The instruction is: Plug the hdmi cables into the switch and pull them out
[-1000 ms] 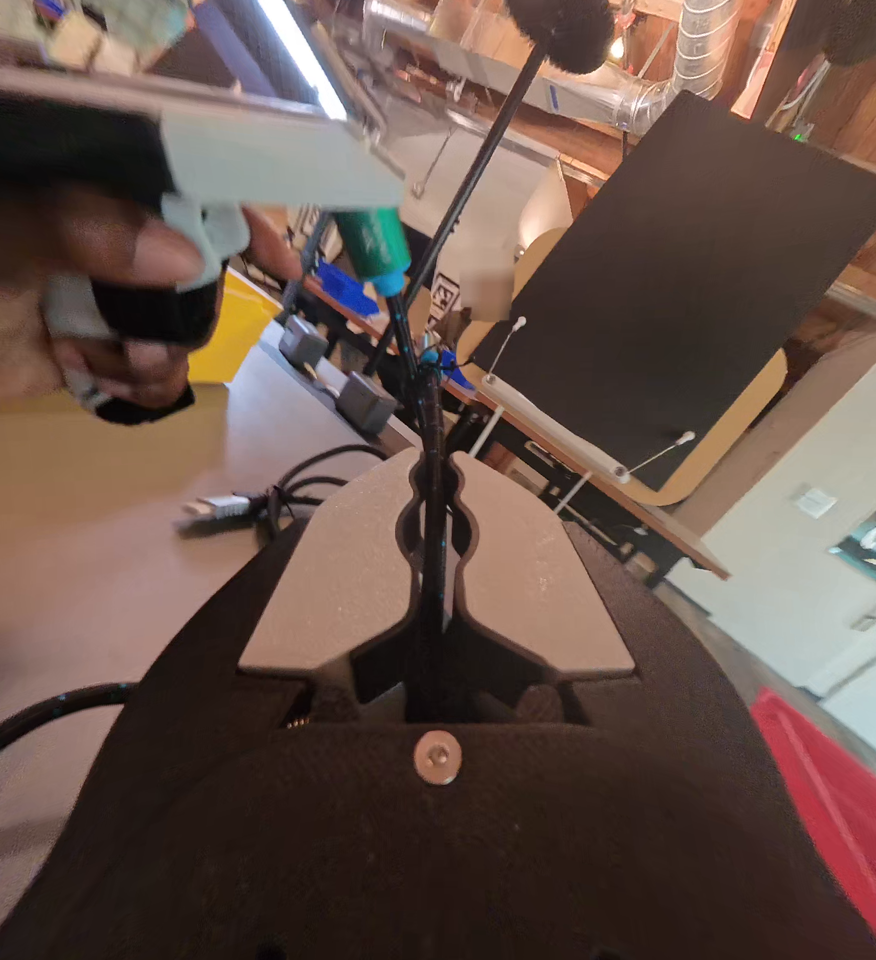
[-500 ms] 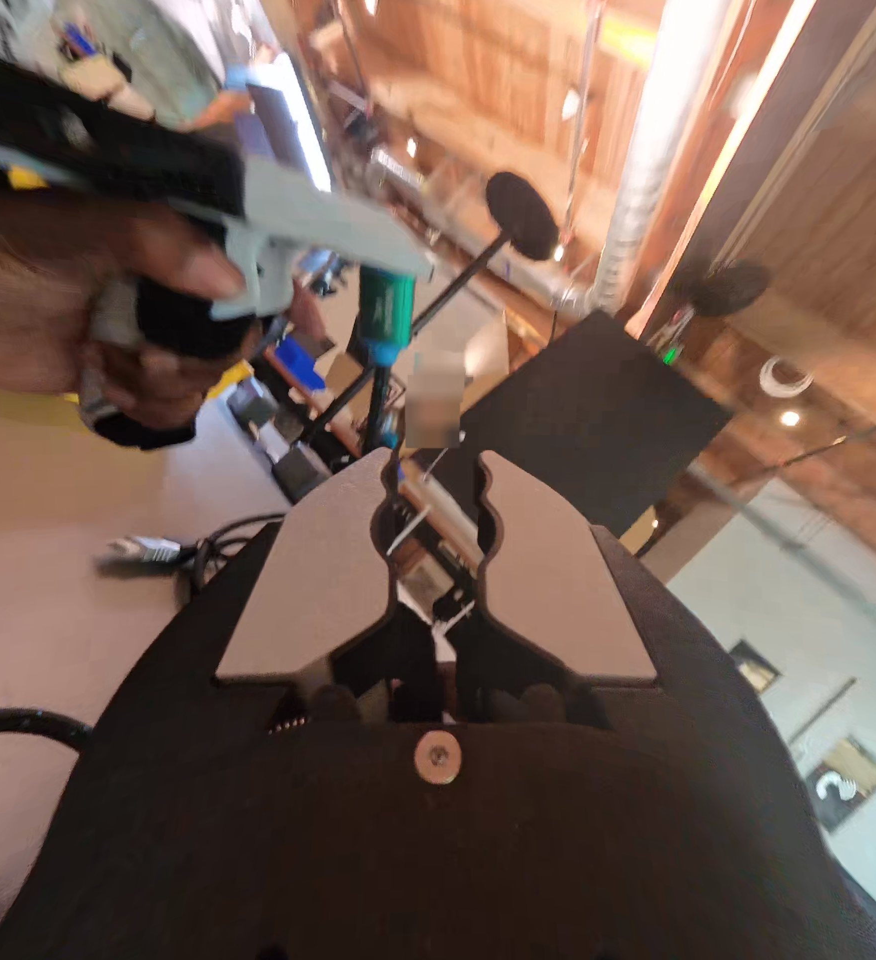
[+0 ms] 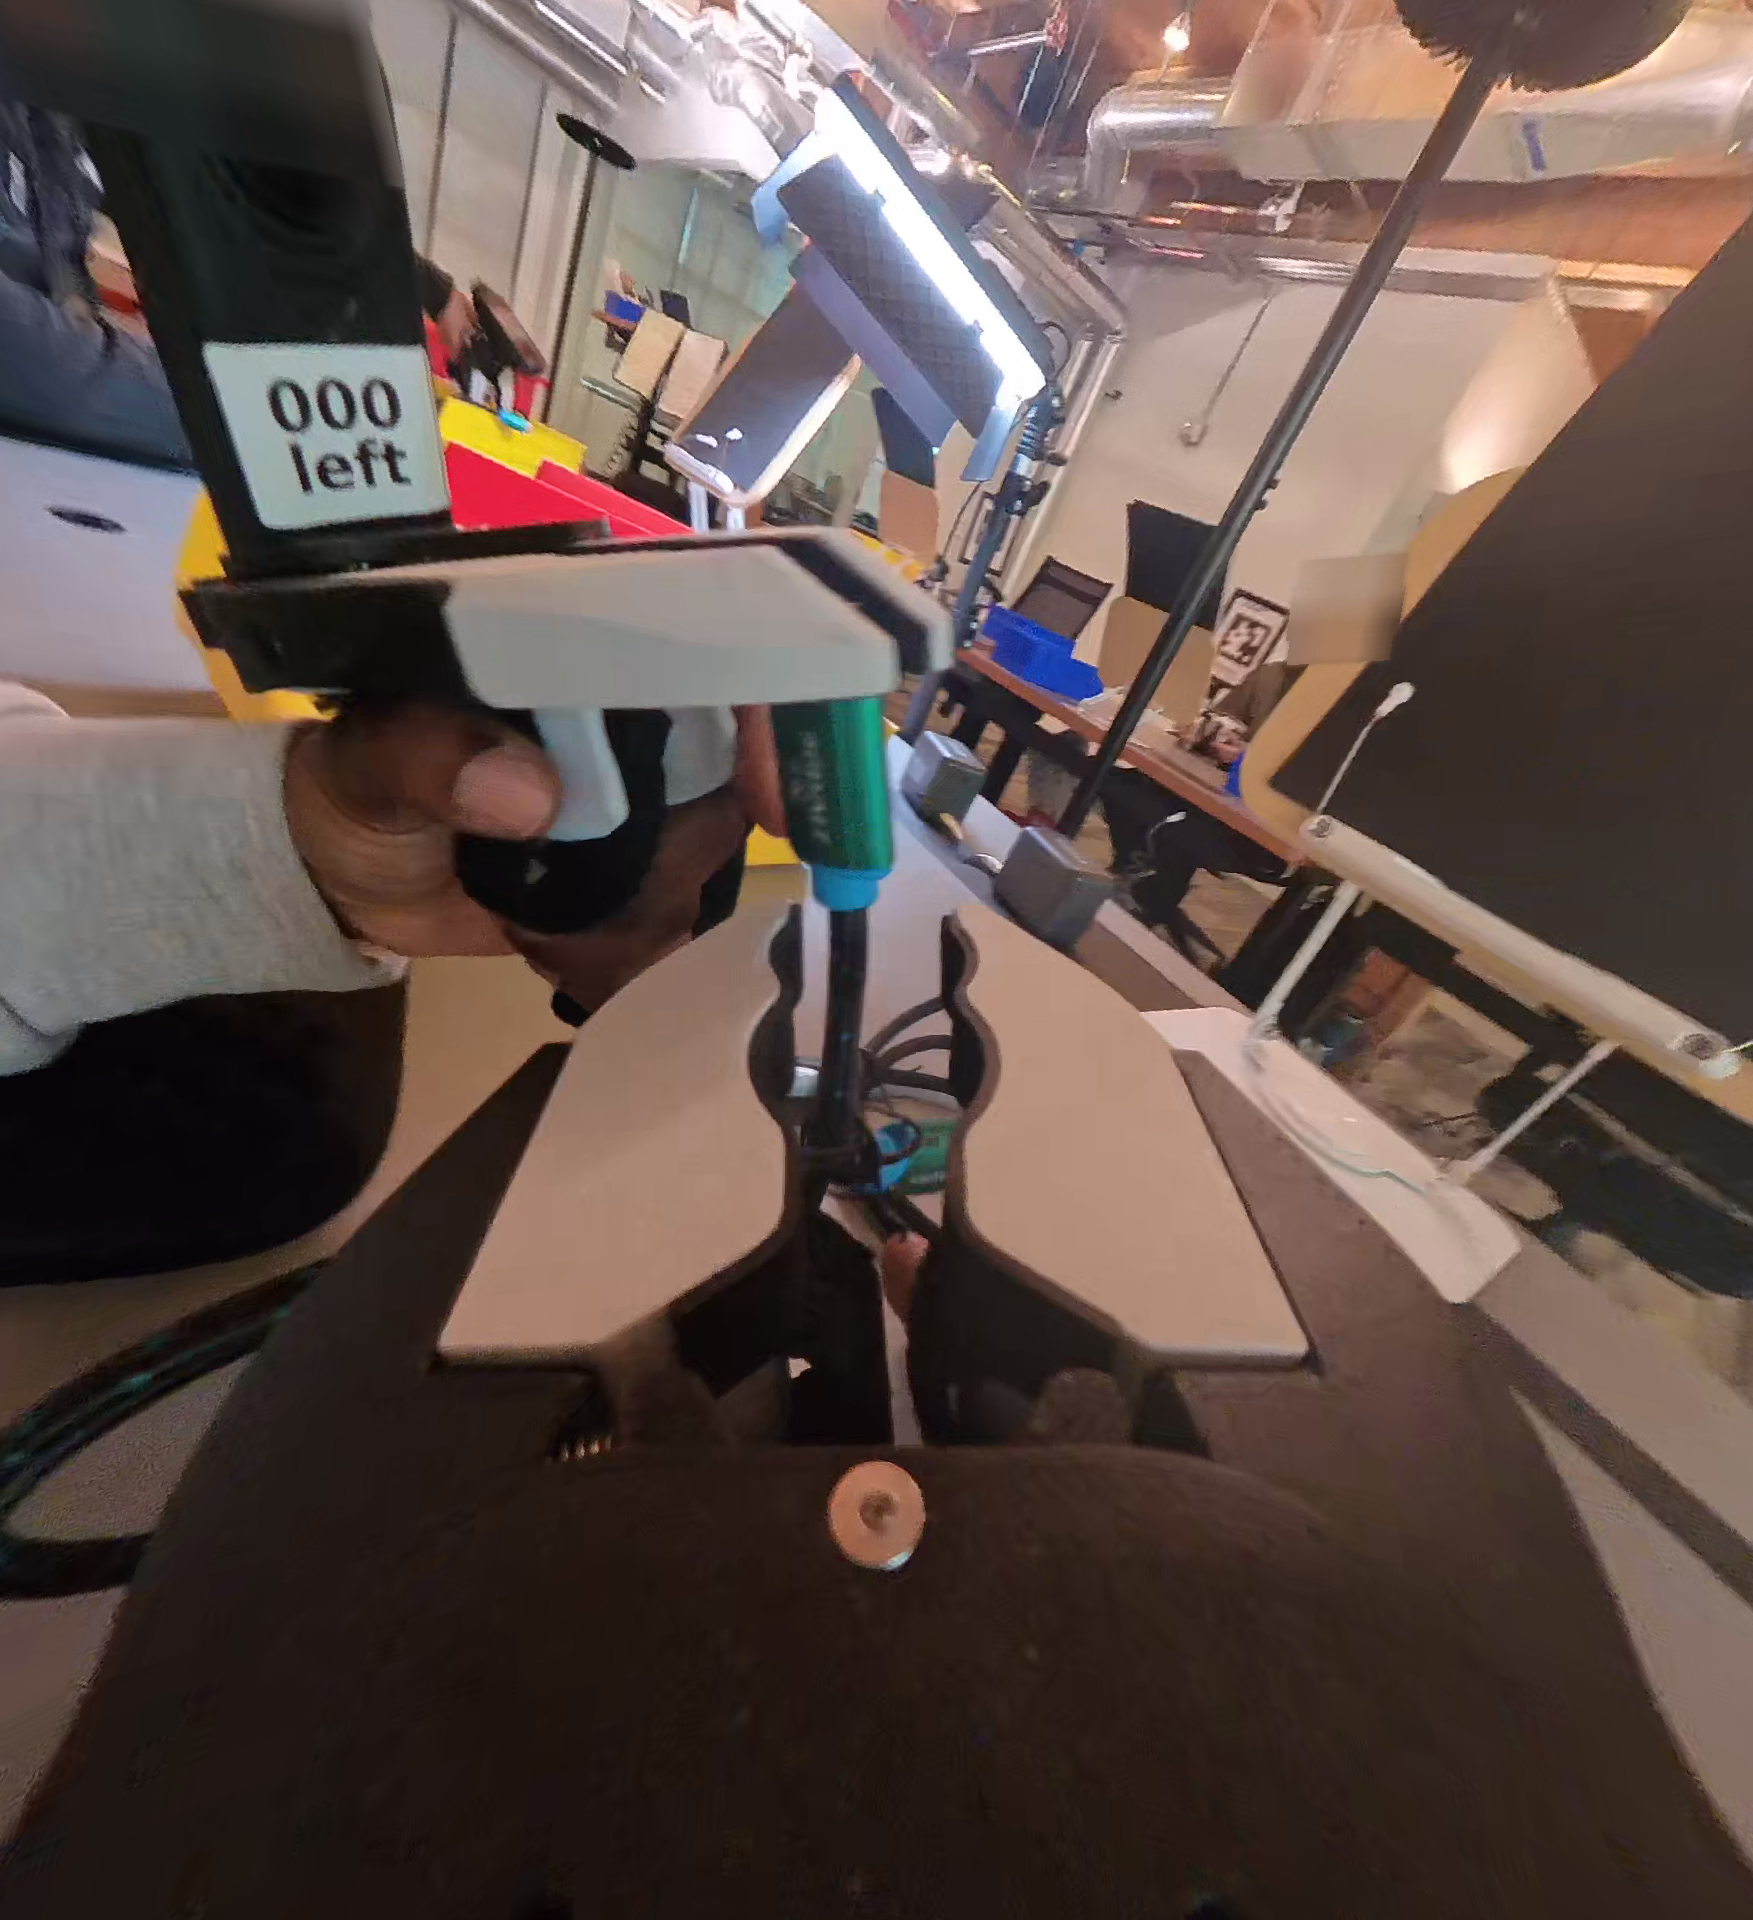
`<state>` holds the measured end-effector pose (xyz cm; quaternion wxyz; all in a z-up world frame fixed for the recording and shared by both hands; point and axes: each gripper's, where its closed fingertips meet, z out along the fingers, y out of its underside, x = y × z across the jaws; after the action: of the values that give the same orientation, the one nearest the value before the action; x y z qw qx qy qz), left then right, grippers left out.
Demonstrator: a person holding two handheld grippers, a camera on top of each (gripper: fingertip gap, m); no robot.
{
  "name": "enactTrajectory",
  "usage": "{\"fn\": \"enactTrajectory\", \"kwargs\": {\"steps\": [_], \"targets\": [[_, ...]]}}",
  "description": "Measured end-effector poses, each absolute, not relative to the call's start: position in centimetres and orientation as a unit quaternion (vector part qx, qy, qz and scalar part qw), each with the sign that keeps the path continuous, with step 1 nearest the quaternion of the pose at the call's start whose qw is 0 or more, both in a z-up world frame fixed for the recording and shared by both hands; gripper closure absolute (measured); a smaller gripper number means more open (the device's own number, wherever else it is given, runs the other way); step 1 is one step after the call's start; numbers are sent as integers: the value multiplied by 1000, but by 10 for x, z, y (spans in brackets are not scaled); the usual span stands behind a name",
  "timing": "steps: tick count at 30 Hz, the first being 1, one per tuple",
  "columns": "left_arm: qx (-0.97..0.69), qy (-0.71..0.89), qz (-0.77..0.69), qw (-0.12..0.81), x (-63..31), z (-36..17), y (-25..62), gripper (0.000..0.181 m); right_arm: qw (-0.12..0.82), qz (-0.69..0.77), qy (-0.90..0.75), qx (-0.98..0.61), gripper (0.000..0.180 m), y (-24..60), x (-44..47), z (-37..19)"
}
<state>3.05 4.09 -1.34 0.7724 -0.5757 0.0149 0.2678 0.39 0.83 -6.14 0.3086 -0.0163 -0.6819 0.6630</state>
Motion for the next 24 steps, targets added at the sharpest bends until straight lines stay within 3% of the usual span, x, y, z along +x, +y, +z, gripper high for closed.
{"fn": "enactTrajectory", "kwargs": {"steps": [2,5,11,13,16,24], "targets": [[-576,27,237,782,38,-13,44,177,261,673,-692,-3,173,7,12,-63],[-580,27,223,783,38,-16,44,176,243,664,-707,8,174,8,15,-66],[-612,1,178,770,33,-27,45,157,223,691,-688,0,173,10,18,-59],[-617,10,165,769,37,-29,48,169,209,697,-686,0,173,10,20,-58],[-618,18,177,766,37,-29,47,170,180,705,-686,-2,173,8,24,-59],[-580,15,163,798,39,-11,28,170,-70,660,-746,-53,172,-1,43,-89]]}}
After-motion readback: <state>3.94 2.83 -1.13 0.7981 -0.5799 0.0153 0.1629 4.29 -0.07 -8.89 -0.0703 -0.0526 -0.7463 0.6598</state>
